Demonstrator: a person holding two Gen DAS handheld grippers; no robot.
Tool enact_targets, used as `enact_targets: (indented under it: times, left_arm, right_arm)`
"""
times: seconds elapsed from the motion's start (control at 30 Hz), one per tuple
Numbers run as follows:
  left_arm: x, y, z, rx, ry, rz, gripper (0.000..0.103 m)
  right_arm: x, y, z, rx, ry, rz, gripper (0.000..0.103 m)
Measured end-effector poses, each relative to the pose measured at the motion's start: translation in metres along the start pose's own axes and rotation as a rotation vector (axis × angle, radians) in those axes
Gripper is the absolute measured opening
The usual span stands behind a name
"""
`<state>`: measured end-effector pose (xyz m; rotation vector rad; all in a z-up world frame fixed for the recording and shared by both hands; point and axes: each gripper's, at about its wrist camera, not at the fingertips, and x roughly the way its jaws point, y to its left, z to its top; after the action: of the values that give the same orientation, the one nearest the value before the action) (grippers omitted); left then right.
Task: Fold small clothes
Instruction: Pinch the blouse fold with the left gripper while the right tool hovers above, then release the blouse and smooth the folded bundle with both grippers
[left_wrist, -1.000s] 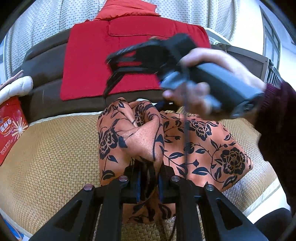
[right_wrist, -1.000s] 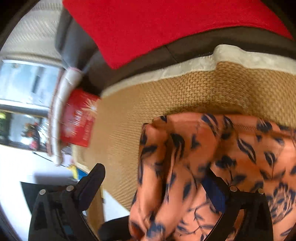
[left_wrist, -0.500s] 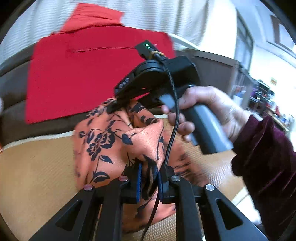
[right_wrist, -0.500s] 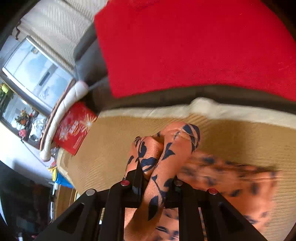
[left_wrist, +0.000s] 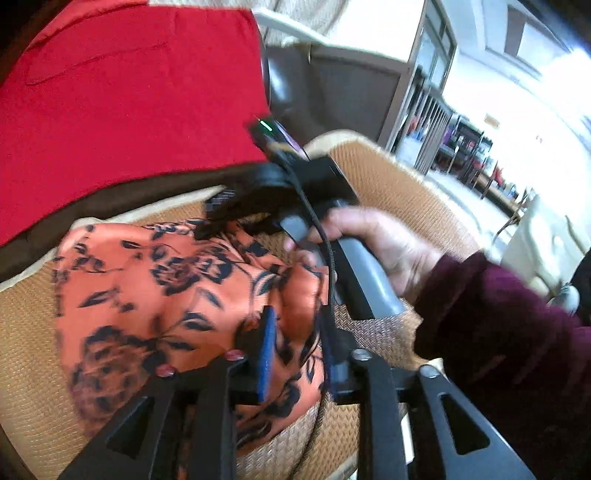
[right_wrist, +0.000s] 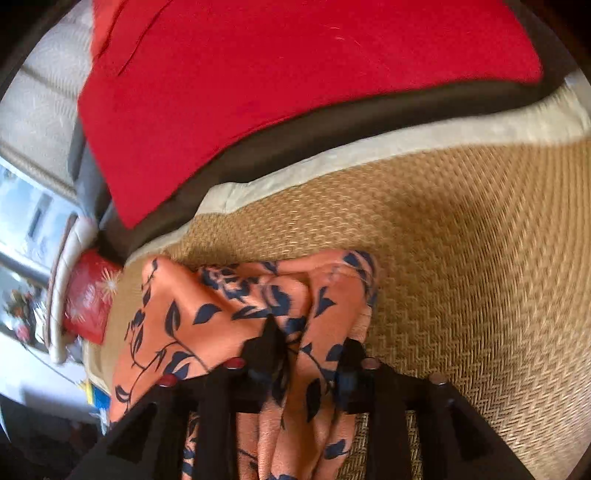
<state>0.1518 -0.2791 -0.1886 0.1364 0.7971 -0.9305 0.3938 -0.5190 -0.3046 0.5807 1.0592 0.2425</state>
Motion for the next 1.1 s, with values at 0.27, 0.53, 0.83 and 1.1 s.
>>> enact_targets:
  times: [0.27, 0.53, 0.83, 1.1]
  left_arm:
    - [-0.082, 0.075, -0.012, -0.102, -0.204, 0.296, 0.072]
    - [-0.027, 0.093, -0.032, -0.065, -0.017, 0.43, 0.072]
    - [-0.013, 0.089, -0.061, 0.008, 0.102, 0.474, 0.072]
    - [-0.015, 0.088, -0.067, -0.023, 0.089, 0.466, 0.072]
  right_arm:
    - [-0.085, 0.0, -0.018, 0.067, -0.181, 0.013, 0.07]
    - [-0.097, 0.079, -0.094, -0.107, -0.166, 0.0, 0.054]
    - [-0.063, 0.078, -0.153, -0.099, -0.046, -0.175, 0.042]
    - [-0.063, 0.104, -0.069, -0.086, -0.102, -0.168, 0.043]
